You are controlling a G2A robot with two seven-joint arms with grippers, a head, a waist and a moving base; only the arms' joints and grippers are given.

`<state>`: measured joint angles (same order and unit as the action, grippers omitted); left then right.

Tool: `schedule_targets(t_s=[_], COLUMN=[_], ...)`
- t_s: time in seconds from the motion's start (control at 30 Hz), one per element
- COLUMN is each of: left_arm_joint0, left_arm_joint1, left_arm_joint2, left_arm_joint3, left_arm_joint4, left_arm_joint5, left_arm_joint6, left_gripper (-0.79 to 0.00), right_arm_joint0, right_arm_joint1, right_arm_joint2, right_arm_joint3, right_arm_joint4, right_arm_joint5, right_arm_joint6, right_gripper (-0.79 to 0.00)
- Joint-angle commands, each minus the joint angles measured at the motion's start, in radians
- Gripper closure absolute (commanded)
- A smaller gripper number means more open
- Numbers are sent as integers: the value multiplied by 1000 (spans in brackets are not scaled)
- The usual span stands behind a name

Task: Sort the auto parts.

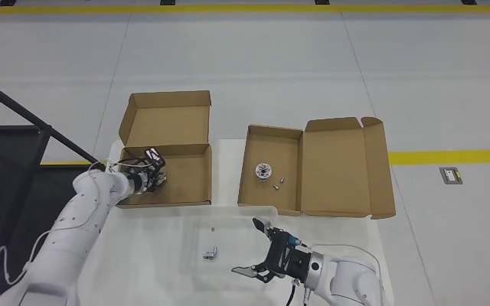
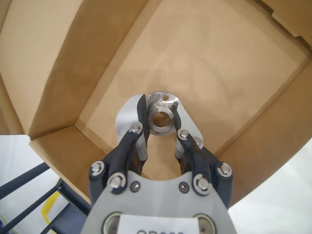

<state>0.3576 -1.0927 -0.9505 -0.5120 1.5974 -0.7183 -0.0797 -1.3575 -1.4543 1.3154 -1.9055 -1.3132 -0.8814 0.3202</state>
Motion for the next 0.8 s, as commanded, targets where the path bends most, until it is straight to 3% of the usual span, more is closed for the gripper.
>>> schedule_targets(t_s=[0.0,0.23,0.47,0.63,0.77], left_arm_joint0=[-6,-19,-33,-34,-3], left_arm_joint1=[-5,-19,-17,12,53], left_arm_joint2=[7,21,12,-20,-67], left_arm_joint3=[9,30,27,-36,-144], left_arm_joint4=[3,9,9,27,50], left_arm_joint5=[-2,-7,-9,-78,-162], left_arm_joint6=[-2,-13,-4,28,41], left_gripper=[-188,-302,-320,-348,-354], right_arm_joint0=[0,0,0,0,0], right_arm_joint1=[0,0,0,0,0], right_arm_joint2=[0,0,0,0,0], right_arm_joint3=[0,0,0,0,0], right_arm_joint4=[0,0,0,0,0], right_arm_joint5=[0,0,0,0,0], right_arm_joint6=[0,0,0,0,0], right_gripper=[-785,-785,-785,-785,-785])
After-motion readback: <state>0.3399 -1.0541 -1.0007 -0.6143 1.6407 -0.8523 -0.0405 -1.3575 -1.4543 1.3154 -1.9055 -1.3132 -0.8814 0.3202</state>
